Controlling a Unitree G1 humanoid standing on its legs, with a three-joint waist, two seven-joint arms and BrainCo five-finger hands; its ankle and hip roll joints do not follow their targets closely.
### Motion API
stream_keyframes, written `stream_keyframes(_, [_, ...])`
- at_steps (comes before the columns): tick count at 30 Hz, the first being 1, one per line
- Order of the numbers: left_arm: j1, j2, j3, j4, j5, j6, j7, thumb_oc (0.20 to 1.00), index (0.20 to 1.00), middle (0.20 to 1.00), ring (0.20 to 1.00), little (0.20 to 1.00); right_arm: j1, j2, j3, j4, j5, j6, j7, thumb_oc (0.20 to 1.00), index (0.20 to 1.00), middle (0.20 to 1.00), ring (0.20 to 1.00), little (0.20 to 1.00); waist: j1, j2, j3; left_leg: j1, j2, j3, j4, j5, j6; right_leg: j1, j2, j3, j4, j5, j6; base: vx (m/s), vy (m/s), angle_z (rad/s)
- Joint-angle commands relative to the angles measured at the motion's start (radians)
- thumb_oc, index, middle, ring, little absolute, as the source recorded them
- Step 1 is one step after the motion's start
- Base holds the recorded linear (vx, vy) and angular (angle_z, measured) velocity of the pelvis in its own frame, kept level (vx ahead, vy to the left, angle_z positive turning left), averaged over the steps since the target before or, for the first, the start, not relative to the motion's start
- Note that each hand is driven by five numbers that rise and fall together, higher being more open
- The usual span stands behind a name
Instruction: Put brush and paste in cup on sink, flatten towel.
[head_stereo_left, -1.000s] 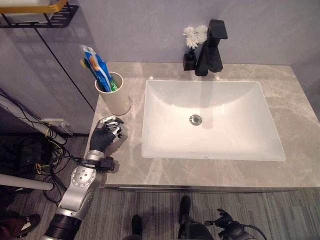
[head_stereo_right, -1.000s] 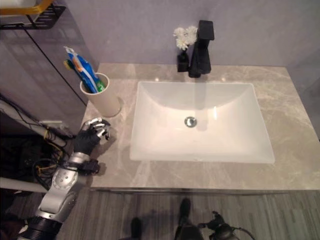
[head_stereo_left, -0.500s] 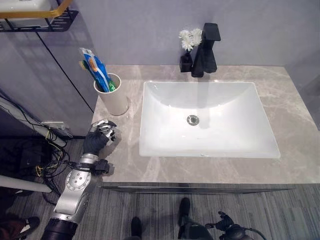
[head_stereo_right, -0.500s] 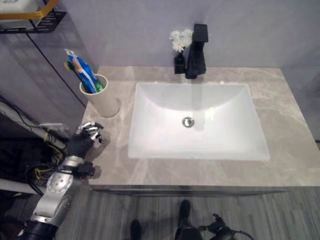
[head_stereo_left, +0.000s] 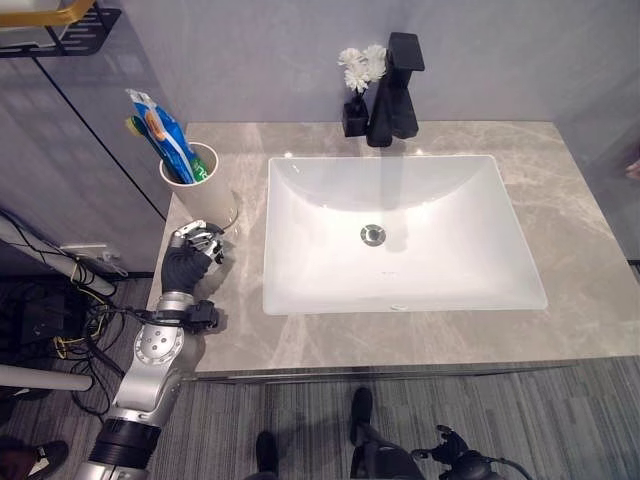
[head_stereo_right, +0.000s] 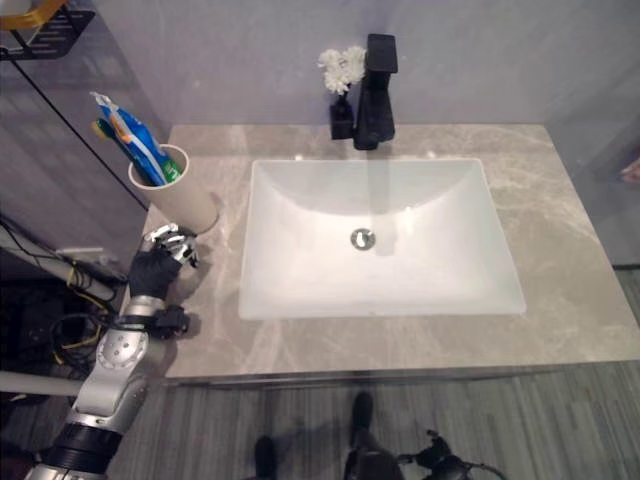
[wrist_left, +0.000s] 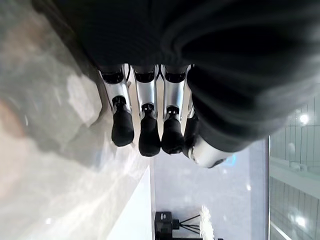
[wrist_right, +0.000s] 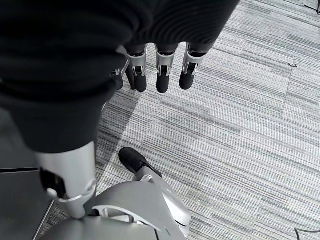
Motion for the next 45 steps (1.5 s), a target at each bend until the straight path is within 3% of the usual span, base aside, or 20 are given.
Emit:
stream_keyframes(1, [-0.063, 0.019, 0.078, 0.023, 0.043, -0.036, 0.028, 0.2, 0.2, 0.2, 0.2, 0.2, -0.013, 0.006, 0.038, -0.012, 0.014, -0.015, -0.002, 1.0, 1.0, 1.0, 1.0, 1.0, -0.011, -0.029, 0.046, 0.066, 0.026, 0.045, 0.004, 0.006, -0.032, 0.04, -0.043, 0.042, 0.04, -0.048, 0.092, 0.0, 0.0, 0.0])
stream_keyframes(23, [-0.149, 0.054, 0.103, 0.102, 0.027, -0.027, 0.074, 0.2, 0.2, 0.2, 0.2, 0.2, -0.003, -0.007, 0.049, -0.026, 0.009, -0.011, 0.004, 1.0, 1.0, 1.0, 1.0, 1.0, -0.027, -0.03, 0.035, 0.07, 0.041, 0.06, 0.004, 0.008, -0.042, 0.041, -0.024, 0.051, 0.02, -0.049, 0.087, 0.0, 0.0, 0.0])
stream_keyframes(28, [-0.18, 0.052, 0.088, 0.118, -0.033, -0.023, 0.064, 0.2, 0.2, 0.2, 0.2, 0.2, -0.001, -0.018, 0.057, -0.032, -0.007, -0.003, 0.006, 1.0, 1.0, 1.0, 1.0, 1.0, -0.032, -0.029, 0.04, 0.057, 0.04, 0.059, 0.004, 0.013, -0.043, 0.029, -0.025, 0.048, 0.019, -0.045, 0.088, 0.0, -0.001, -0.01])
stream_keyframes(45, [-0.231, 0.139, 0.06, 0.167, -0.042, 0.023, 0.033, 0.2, 0.2, 0.2, 0.2, 0.2, 0.002, -0.024, 0.062, -0.039, -0.01, 0.013, 0.025, 1.0, 1.0, 1.0, 1.0, 1.0, -0.036, -0.013, 0.041, 0.046, 0.033, 0.059, 0.004, 0.005, -0.042, 0.023, -0.033, 0.051, 0.017, -0.042, 0.089, 0.0, 0.0, 0.0])
